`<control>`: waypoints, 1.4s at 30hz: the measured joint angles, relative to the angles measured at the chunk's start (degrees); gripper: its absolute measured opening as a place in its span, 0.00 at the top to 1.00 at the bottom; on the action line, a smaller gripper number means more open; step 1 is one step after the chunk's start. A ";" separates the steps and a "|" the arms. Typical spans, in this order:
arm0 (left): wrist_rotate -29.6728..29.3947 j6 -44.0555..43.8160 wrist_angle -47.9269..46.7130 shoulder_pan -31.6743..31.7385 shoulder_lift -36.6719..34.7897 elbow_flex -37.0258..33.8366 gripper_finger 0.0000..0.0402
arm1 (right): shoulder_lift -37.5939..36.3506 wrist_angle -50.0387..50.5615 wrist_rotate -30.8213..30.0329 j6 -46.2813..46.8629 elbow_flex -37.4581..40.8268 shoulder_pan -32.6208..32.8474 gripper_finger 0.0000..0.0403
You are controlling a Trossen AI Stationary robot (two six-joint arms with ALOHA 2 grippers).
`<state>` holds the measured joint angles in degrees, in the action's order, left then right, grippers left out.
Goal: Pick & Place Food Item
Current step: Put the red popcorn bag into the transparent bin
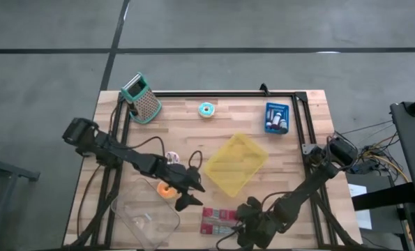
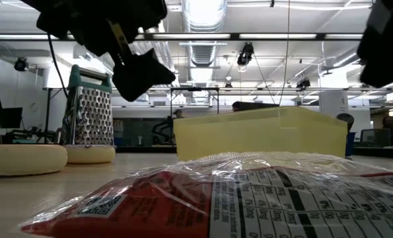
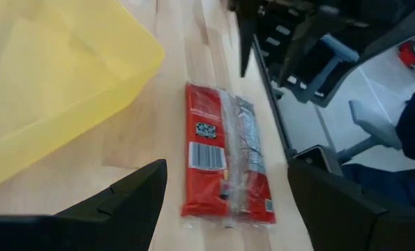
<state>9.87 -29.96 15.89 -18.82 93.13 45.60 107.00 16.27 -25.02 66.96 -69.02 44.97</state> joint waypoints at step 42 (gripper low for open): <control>-0.37 -0.34 -0.05 0.14 2.33 0.14 0.25 | 8.27 -36.12 -7.33 -6.81 16.62 3.93 0.54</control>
<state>9.50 -30.30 15.84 -18.68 95.46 45.74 115.27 -19.85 -32.35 60.16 -52.40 48.90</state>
